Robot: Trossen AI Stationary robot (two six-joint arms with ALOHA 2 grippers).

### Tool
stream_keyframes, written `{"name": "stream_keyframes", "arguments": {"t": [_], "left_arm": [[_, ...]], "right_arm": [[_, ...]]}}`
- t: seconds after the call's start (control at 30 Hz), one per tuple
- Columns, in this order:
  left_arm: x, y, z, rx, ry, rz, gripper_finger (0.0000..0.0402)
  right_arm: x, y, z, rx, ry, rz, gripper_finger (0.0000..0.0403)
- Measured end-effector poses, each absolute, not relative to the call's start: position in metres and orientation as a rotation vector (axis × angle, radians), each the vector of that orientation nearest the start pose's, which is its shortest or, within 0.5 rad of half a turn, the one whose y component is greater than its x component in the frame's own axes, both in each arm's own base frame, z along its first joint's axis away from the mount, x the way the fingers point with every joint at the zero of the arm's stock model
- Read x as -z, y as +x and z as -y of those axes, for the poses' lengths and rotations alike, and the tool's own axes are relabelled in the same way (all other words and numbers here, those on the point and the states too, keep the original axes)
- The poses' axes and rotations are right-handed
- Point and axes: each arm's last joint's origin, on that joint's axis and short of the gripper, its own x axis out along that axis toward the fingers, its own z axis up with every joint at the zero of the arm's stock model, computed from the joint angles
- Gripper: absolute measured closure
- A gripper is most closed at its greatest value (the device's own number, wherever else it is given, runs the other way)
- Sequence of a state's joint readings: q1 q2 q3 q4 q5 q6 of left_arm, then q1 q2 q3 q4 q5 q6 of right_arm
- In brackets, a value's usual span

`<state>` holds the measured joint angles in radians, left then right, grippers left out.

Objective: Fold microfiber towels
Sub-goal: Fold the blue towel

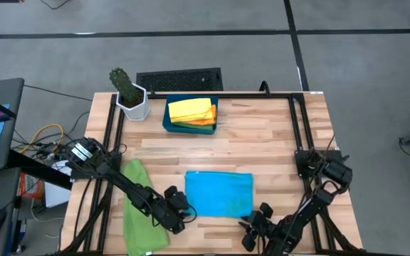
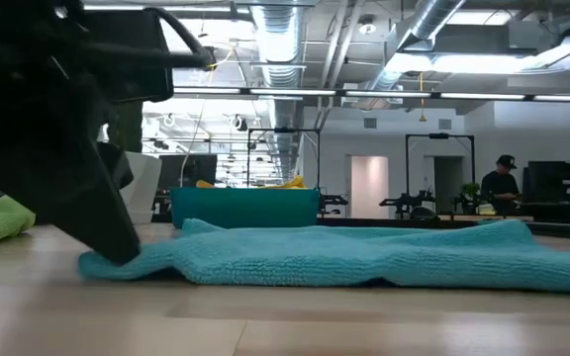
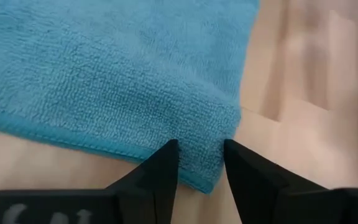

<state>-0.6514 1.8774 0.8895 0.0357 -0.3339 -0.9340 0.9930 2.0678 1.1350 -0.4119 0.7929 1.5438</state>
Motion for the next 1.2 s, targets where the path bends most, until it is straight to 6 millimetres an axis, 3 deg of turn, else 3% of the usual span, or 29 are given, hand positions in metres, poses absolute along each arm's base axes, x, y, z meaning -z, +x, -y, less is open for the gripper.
{"name": "stream_keyframes", "arguments": {"t": [0.23, 0.37, 0.43, 0.6, 0.8, 1.03, 1.2], "left_arm": [[-0.129, 0.274, 0.199, -0.066, -0.442, -0.914, 0.0285], [-0.141, 0.27, 0.195, -0.107, -0.438, -0.906, 0.0287], [-0.141, 0.27, 0.193, -0.137, -0.424, -0.885, 0.0287], [-0.14, 0.273, 0.192, -0.209, -0.403, -0.798, 0.0287], [-0.134, 0.278, 0.194, -0.242, -0.394, -0.719, 0.0288], [-0.108, 0.283, 0.207, -0.176, -0.415, -0.758, 0.0288], [-0.103, 0.282, 0.212, -0.171, -0.417, -0.781, 0.0288]], "right_arm": [[-0.144, 0.208, -0.288, 0.364, 0.338, -0.584, 0.0285], [-0.15, 0.212, -0.279, 0.394, 0.265, -0.538, 0.0286], [-0.145, 0.216, -0.277, 0.414, 0.258, -0.548, 0.0287], [-0.108, 0.222, -0.277, 0.478, 0.304, -0.597, 0.0287], [-0.077, 0.216, -0.285, 0.506, 0.375, -0.65, 0.0287], [-0.073, 0.215, -0.286, 0.519, 0.395, -0.63, 0.0287], [-0.076, 0.22, -0.282, 0.513, 0.372, -0.653, 0.0287]]}}
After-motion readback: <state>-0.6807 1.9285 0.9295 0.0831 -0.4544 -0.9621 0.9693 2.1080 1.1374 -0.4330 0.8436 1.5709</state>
